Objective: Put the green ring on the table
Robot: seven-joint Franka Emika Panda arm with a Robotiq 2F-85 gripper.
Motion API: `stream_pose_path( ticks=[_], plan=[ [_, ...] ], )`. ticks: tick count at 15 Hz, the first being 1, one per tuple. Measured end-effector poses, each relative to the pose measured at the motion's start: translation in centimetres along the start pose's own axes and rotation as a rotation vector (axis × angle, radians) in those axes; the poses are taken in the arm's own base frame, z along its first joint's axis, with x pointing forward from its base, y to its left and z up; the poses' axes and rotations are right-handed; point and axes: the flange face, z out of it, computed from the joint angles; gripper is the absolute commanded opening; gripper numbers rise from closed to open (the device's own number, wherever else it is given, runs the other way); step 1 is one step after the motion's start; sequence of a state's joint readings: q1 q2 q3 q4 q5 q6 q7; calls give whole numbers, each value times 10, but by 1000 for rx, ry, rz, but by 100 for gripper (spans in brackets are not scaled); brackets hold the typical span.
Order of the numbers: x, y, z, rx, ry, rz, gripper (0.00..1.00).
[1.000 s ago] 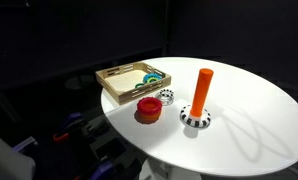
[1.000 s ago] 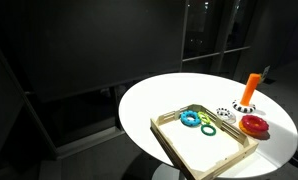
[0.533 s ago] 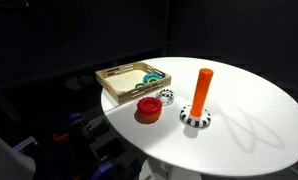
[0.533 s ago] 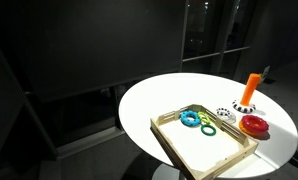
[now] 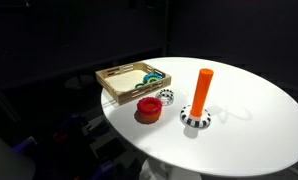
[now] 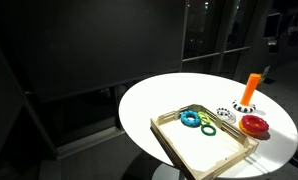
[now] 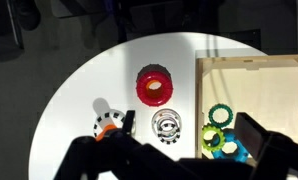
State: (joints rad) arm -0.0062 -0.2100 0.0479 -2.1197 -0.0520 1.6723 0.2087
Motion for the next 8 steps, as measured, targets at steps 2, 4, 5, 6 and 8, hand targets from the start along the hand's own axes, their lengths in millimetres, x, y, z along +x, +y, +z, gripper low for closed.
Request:
stream_pose_path(
  ticks=[2,4,5,6,8],
  plan=[
    [13,-17,5,27,20,6,100],
    [25,-32,11,47,56,6,100],
    [31,-39,14,53,79,4,100],
    [36,-45,16,59,101,6,100],
    [45,-54,20,68,136,6,100]
  ],
)
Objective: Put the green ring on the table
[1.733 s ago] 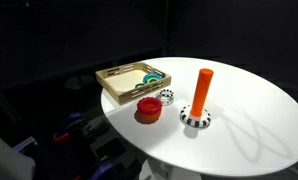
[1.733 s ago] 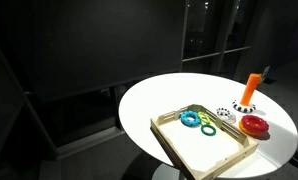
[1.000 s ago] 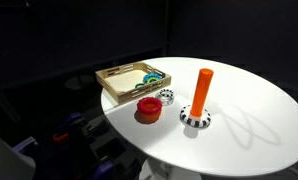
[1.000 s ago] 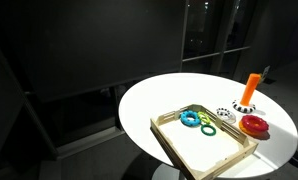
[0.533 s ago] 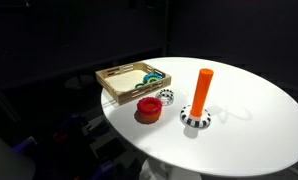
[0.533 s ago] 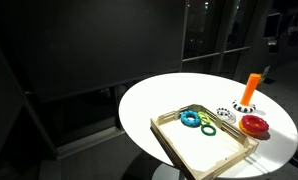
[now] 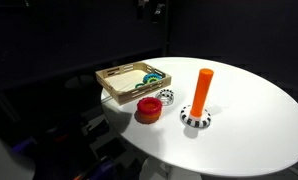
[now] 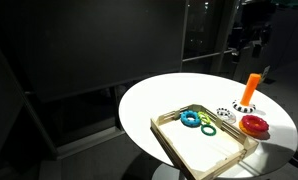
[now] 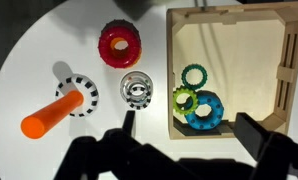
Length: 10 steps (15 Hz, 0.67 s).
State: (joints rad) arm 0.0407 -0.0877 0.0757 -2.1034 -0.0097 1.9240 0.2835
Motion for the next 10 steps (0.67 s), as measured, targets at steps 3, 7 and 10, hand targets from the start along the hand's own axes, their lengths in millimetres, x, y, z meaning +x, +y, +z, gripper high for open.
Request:
stream_pose_path(
  ticks=[3,7,10],
  plan=[
    [7,-8,8,8,23,-1,100],
    [8,-9,11,6,17,-2,100],
    [8,-9,11,6,16,-3,100]
  ],
)
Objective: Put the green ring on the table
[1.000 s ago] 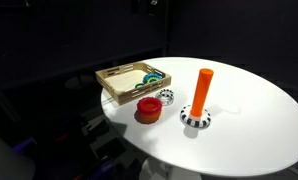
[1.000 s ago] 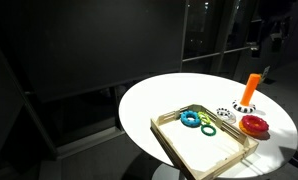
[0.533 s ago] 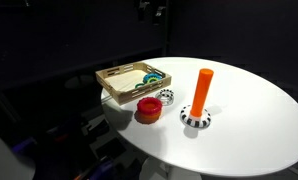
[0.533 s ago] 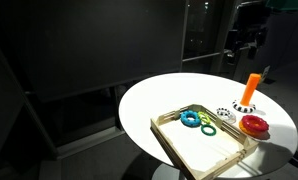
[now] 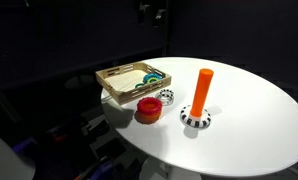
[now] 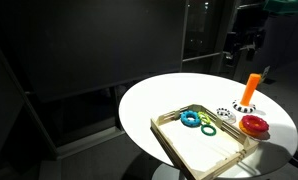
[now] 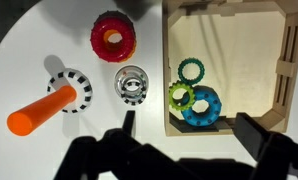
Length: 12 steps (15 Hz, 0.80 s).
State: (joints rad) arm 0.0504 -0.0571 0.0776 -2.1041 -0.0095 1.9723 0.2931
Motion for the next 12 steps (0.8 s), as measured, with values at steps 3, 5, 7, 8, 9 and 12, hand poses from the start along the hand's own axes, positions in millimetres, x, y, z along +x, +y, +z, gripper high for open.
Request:
stream_pose_path(
  ticks=[3,5,7,8,9,12],
  plan=[
    [3,0,12,-4,-21,5,100],
    [11,-3,32,-5,-35,21,100],
    [23,-8,57,5,-35,42,100],
    [28,-11,70,12,-31,55,100],
    [33,-16,84,21,-27,67,100],
    [44,-35,124,33,-13,92,100]
  ],
)
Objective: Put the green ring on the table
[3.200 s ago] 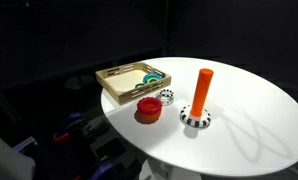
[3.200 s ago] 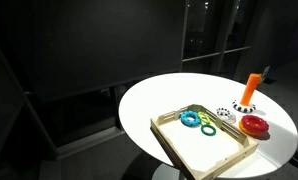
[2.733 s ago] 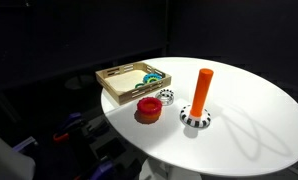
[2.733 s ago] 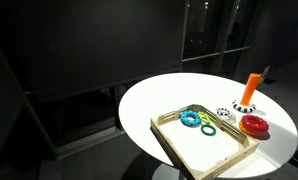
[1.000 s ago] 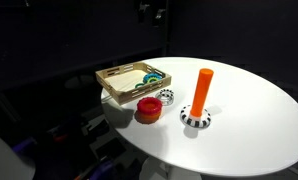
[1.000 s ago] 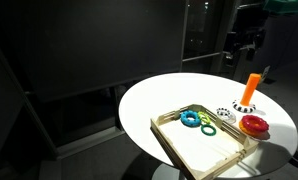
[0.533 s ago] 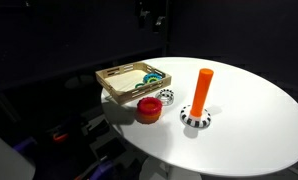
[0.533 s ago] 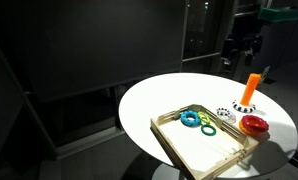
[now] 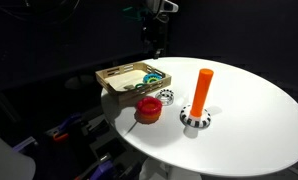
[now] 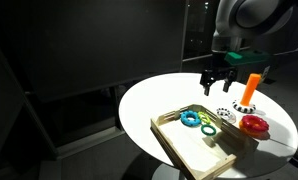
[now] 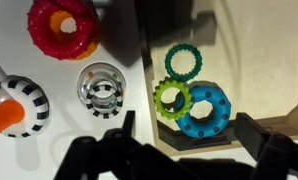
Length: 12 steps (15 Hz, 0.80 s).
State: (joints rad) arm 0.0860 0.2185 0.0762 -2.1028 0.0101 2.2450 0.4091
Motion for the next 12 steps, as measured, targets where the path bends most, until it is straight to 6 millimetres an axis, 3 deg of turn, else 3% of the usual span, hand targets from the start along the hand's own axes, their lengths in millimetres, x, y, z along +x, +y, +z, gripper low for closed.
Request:
stream_pose_path(
  ticks=[6,12],
  plan=[
    [6,-33,55,22,43,30,100],
    [13,-29,82,10,41,88,100]
  ],
)
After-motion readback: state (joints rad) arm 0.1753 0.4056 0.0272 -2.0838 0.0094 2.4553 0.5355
